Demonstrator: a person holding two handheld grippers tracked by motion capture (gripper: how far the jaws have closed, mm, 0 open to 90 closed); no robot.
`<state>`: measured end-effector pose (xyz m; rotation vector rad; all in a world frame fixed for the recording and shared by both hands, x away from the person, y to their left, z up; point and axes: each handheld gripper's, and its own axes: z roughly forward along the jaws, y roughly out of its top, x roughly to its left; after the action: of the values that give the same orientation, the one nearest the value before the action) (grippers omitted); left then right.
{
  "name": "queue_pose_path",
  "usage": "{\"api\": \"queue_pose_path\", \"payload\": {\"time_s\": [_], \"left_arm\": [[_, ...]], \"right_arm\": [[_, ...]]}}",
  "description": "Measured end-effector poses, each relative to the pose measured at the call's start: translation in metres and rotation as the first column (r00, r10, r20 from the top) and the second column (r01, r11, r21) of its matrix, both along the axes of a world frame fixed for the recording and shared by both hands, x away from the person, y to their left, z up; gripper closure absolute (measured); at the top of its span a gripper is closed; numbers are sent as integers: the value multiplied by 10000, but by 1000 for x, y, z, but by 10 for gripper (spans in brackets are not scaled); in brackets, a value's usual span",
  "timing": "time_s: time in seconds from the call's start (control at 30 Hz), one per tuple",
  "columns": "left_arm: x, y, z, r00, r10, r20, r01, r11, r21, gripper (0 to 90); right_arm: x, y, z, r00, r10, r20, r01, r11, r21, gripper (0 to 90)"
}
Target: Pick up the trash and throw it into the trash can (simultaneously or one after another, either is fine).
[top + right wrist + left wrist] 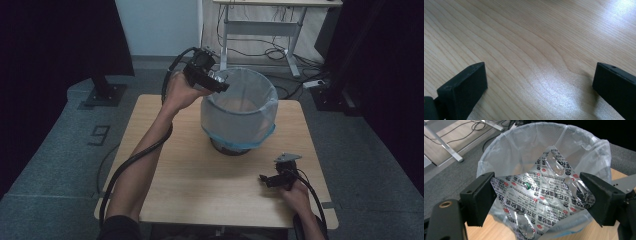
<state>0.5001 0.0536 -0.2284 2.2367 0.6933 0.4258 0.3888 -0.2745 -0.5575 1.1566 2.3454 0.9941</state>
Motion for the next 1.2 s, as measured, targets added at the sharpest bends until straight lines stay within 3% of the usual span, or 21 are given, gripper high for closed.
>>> {"api": "queue_pose_path", "payload": {"time_s": [0.37,0.73,0.97,1.2], "left_arm": [[12,-28,-8,9999,-156,-57,156,9999,-54,167],[25,-53,-24,9999,-88,119,86,9997,217,167],[35,-61,-36,10000,46,86,-49,9996,264,167],[44,-65,-49,9996,264,-141,-256,9980,576,155]], "right_arm": [[0,0,0,10000,2,3,-2,10000,-1,0],[0,0,0,10000,5,3,-5,10000,0,0],[0,0,0,10000,9,-9,-9,10000,-15,0],[0,0,0,10000,9,-8,-9,10000,-19,0]]}}
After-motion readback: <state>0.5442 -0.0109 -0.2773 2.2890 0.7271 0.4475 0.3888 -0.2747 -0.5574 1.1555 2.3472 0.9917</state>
